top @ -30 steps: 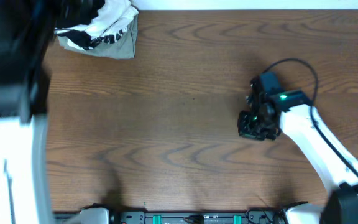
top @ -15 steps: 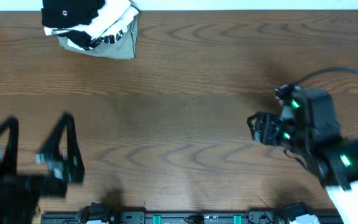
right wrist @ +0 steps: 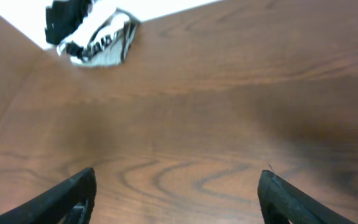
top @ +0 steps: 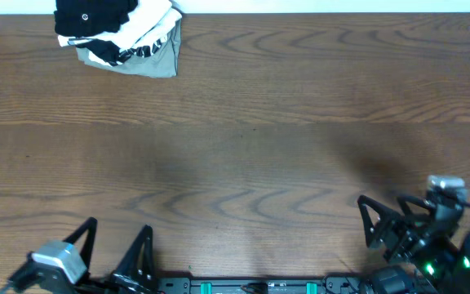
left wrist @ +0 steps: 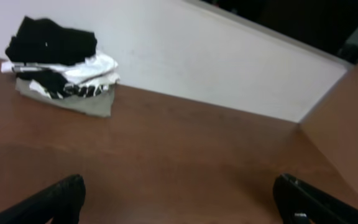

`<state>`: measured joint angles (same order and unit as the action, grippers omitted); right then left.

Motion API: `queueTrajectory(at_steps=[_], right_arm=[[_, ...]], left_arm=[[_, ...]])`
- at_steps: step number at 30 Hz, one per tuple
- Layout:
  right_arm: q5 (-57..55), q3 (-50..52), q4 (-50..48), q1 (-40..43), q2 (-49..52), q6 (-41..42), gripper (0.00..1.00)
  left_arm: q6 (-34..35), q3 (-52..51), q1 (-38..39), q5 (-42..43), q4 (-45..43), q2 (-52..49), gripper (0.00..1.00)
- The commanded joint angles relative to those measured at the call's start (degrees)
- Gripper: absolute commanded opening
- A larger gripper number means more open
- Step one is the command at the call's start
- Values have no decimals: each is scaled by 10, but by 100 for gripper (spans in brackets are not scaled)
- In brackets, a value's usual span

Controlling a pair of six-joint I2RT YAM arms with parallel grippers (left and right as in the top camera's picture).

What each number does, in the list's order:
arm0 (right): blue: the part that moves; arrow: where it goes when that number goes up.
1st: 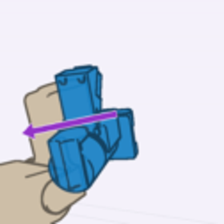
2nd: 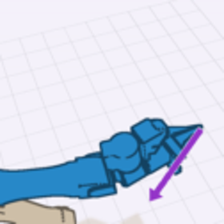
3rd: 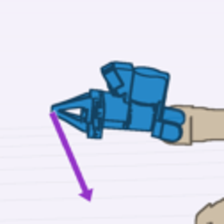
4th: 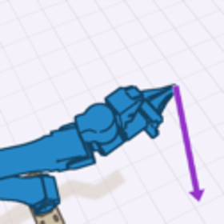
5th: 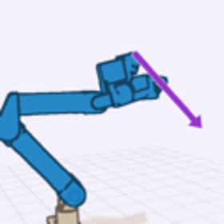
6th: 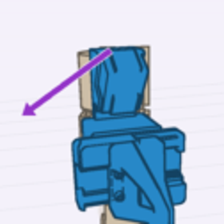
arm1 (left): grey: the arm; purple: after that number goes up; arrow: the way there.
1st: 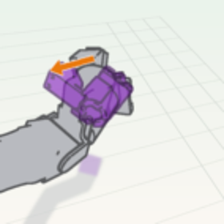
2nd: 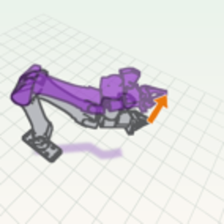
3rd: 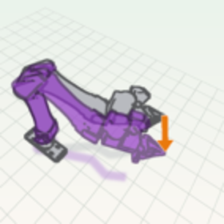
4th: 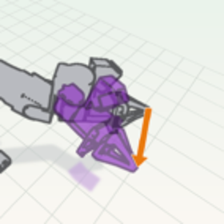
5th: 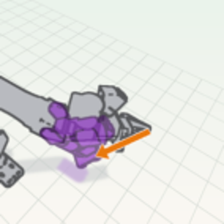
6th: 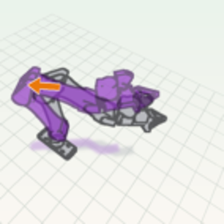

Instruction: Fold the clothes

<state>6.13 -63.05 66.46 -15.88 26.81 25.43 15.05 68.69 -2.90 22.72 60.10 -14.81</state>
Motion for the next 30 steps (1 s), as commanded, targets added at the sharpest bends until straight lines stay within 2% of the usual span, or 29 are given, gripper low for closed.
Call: queueTrajectory(at_steps=[1,2,9,15,30], right_arm=[[-36,-5,-3,2,-21,2,88],[-45,-5,-5,2,-23,3,99],[-118,-5,-4,2,-24,2,99],[-123,-5,-9,2,-24,2,99],[-123,-5,-17,2,-24,5,99]], left_arm=[[3,-65,0,11,-18,54,98],[8,-84,0,11,-21,64,98],[31,-175,0,8,-21,71,98],[30,-224,0,6,-26,71,98],[30,-243,0,6,-25,71,98]])
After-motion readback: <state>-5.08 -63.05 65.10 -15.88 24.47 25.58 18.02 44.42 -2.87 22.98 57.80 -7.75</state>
